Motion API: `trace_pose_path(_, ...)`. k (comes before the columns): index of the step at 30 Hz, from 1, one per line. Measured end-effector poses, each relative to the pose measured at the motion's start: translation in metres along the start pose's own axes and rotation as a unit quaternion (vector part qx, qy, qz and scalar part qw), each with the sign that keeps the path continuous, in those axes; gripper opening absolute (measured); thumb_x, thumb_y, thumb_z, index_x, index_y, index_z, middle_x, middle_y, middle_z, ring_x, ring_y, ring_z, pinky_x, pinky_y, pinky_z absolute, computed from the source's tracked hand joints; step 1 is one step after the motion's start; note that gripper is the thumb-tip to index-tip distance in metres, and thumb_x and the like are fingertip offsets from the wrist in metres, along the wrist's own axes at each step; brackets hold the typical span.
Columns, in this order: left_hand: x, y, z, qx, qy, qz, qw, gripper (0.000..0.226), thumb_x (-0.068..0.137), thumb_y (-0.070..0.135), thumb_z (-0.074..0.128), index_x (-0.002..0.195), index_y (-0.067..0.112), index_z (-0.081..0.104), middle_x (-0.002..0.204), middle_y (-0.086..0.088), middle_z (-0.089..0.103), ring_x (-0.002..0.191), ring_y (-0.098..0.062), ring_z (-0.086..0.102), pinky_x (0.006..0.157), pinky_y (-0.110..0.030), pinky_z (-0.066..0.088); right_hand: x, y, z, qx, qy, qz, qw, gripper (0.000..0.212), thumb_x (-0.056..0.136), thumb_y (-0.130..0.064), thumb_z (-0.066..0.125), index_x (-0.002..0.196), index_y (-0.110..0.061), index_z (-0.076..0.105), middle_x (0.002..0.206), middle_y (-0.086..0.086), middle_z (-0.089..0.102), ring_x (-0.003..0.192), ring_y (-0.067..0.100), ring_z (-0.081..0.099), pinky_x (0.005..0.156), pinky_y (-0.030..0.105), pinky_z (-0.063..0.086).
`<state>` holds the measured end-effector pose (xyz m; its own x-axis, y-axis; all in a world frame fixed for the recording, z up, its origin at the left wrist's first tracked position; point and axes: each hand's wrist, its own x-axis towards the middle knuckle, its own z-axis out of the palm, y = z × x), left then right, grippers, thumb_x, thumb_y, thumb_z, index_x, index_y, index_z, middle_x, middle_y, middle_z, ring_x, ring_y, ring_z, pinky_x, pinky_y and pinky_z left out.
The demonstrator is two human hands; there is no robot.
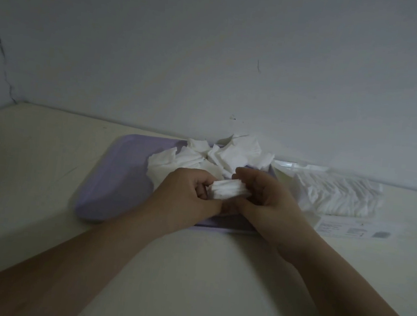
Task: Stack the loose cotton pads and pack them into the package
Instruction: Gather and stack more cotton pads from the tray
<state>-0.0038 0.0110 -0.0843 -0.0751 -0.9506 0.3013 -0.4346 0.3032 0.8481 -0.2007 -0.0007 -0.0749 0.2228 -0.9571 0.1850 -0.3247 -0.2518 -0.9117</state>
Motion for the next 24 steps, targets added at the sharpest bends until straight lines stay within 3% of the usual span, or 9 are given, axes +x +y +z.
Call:
trace_pose_path(4, -0.001, 0.004, -0.001, -0.027, -0.022, -0.016, 0.999, 0.020, 0.075, 0.028, 0.091, 0.084, 0.021, 0.074, 0.051, 0.015, 0.053, 0.048, -0.001, 0.043, 0.052, -0.019, 0.036, 0.003, -0.008, 0.010, 0.034, -0.010, 0.045, 0.998, 0.073, 0.086, 0.017, 0.056, 0.150, -0.017, 0.047, 0.143, -0.001, 0.058, 0.132, 0.015, 0.057, 0.114, 0.043, 0.048)
trace_pose_path(6, -0.001, 0.005, 0.000, -0.034, -0.025, -0.020, 0.999, 0.020, 0.077, 0.026, 0.089, 0.092, 0.022, 0.075, 0.064, 0.008, 0.070, 0.056, -0.012, 0.060, 0.059, -0.031, 0.051, 0.003, -0.011, 0.017, 0.054, -0.019, 0.052, 0.997, 0.083, 0.078, 0.012, 0.056, 0.154, -0.019, 0.041, 0.147, -0.002, 0.053, 0.135, 0.017, 0.054, 0.113, 0.044, 0.049)
trace_pose_path(8, 0.000, 0.005, 0.000, -0.024, -0.023, -0.024, 0.999, 0.019, 0.078, 0.031, 0.083, 0.092, 0.024, 0.074, 0.078, -0.006, 0.075, 0.073, -0.030, 0.070, 0.071, -0.048, 0.057, 0.005, -0.013, 0.021, 0.079, -0.033, 0.055, 0.995, 0.092, 0.070, 0.007, 0.052, 0.156, -0.022, 0.037, 0.147, -0.005, 0.050, 0.133, 0.017, 0.054, 0.102, 0.037, 0.055)
trace_pose_path(10, -0.001, 0.004, 0.000, -0.018, -0.028, -0.024, 0.999, 0.016, 0.080, 0.033, 0.079, 0.090, 0.021, 0.073, 0.081, -0.010, 0.074, 0.078, -0.031, 0.071, 0.076, -0.054, 0.058, 0.004, -0.015, 0.022, 0.100, -0.056, 0.047, 0.992, 0.095, 0.069, 0.009, 0.049, 0.154, -0.029, 0.037, 0.137, -0.012, 0.055, 0.120, 0.008, 0.061, 0.085, 0.024, 0.057)
trace_pose_path(13, -0.002, 0.005, 0.000, 0.010, -0.031, -0.015, 0.999, 0.018, 0.080, 0.035, 0.071, 0.083, 0.017, 0.070, 0.078, -0.010, 0.073, 0.078, -0.031, 0.071, 0.076, -0.055, 0.058, -0.002, -0.015, 0.020, -0.052, -0.030, -0.045, 0.997, 0.077, 0.079, 0.009, 0.048, 0.150, -0.023, 0.047, 0.139, -0.003, 0.062, 0.124, 0.005, 0.061, 0.099, 0.018, 0.049)
trace_pose_path(15, -0.001, 0.005, 0.000, 0.025, -0.015, -0.012, 1.000, 0.015, 0.077, 0.032, 0.065, 0.080, 0.018, 0.069, 0.076, -0.008, 0.072, 0.076, -0.030, 0.069, 0.074, -0.053, 0.057, -0.004, -0.012, 0.019, -0.224, -0.031, -0.122, 0.966, 0.076, 0.081, 0.001, 0.048, 0.154, -0.016, 0.043, 0.161, 0.007, 0.040, 0.149, 0.016, 0.037, 0.118, 0.020, 0.026)
trace_pose_path(18, -0.001, 0.005, -0.001, 0.002, 0.009, -0.036, 0.999, 0.014, 0.072, 0.032, 0.064, 0.083, 0.025, 0.070, 0.068, 0.005, 0.069, 0.069, -0.019, 0.066, 0.075, -0.043, 0.058, -0.002, -0.007, 0.014, -0.319, -0.092, -0.098, 0.938, 0.077, 0.089, 0.002, 0.051, 0.161, -0.020, 0.030, 0.171, 0.004, 0.017, 0.158, 0.021, 0.015, 0.124, 0.028, 0.014)
trace_pose_path(21, -0.002, 0.005, -0.001, 0.008, 0.006, -0.032, 0.999, 0.012, 0.073, 0.032, 0.062, 0.082, 0.027, 0.069, 0.059, 0.014, 0.057, 0.058, -0.007, 0.054, 0.065, -0.036, 0.052, -0.002, -0.005, 0.015, -0.310, -0.082, -0.119, 0.940, 0.066, 0.094, -0.001, 0.053, 0.157, -0.015, 0.038, 0.164, 0.005, 0.036, 0.152, 0.023, 0.031, 0.117, 0.018, 0.018)
trace_pose_path(24, -0.003, 0.010, -0.004, 0.001, -0.009, -0.023, 1.000, 0.015, 0.074, 0.027, 0.061, 0.085, 0.026, 0.072, 0.061, 0.012, 0.056, 0.057, -0.005, 0.050, 0.062, -0.030, 0.047, -0.001, -0.005, 0.015, -0.251, -0.002, -0.129, 0.960, 0.039, 0.095, -0.011, 0.063, 0.133, -0.020, 0.066, 0.120, -0.008, 0.069, 0.114, 0.005, 0.061, 0.094, 0.005, 0.036)
